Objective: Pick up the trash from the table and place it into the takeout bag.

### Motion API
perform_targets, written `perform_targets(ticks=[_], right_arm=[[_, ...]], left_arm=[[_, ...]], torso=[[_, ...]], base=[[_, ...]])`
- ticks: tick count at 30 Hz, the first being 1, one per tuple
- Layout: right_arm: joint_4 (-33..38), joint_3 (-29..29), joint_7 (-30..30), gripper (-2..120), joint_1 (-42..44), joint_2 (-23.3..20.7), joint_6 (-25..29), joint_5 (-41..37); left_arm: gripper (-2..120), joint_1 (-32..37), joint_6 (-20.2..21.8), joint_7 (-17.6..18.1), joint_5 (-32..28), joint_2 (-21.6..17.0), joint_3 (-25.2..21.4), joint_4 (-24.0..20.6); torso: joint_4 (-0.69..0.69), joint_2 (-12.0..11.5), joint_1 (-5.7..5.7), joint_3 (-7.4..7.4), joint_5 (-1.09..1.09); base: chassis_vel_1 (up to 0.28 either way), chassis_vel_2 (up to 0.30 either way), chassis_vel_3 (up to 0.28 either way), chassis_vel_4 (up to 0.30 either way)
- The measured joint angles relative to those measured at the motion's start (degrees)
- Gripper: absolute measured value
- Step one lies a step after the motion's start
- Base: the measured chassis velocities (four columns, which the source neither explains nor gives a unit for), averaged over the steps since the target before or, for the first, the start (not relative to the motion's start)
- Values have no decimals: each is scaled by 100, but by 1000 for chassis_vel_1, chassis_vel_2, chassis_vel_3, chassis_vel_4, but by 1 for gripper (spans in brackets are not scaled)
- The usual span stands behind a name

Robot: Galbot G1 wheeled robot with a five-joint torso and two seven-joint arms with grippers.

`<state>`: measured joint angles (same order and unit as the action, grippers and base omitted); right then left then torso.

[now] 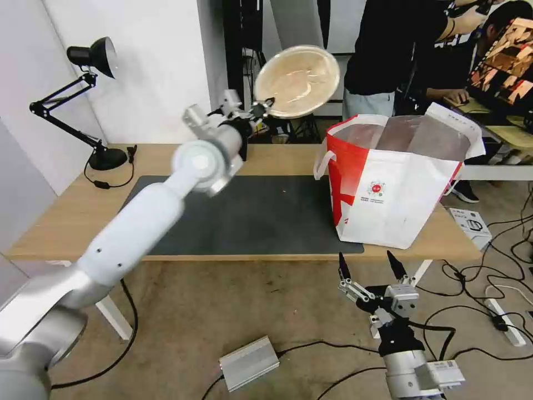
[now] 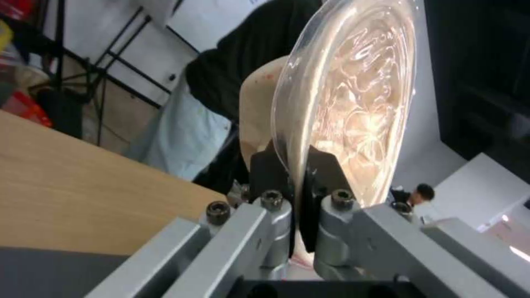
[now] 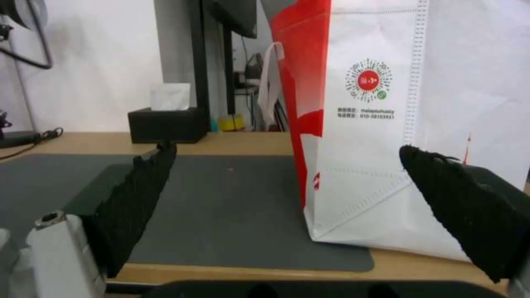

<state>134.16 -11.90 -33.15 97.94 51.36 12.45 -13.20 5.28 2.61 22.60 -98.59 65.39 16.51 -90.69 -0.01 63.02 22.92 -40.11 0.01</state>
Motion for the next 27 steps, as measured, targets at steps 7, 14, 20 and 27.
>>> perform_targets(ticks=[7, 14, 20, 27], right_arm=[[0, 0, 0, 100, 0, 0, 0, 0], [0, 0, 0, 100, 0, 0, 0, 0], [0, 0, 0, 100, 0, 0, 0, 0], [0, 0, 0, 100, 0, 0, 0, 0]], left_arm=[[1, -301, -61, -5, 137, 332, 358, 363], [1, -549, -88, -41, 184, 514, 669, 591], [1, -688, -92, -115, 279, 670, 1018, 762], [1, -818, -102, -193, 510, 860, 1392, 1000]], torso=[[1, 0, 0, 0, -1], [1, 0, 0, 0, -1], [1, 0, 0, 0, -1], [1, 0, 0, 0, -1]], base=[[0, 0, 0, 0], [0, 0, 0, 0], [0, 0, 0, 0], [0, 0, 0, 0]])
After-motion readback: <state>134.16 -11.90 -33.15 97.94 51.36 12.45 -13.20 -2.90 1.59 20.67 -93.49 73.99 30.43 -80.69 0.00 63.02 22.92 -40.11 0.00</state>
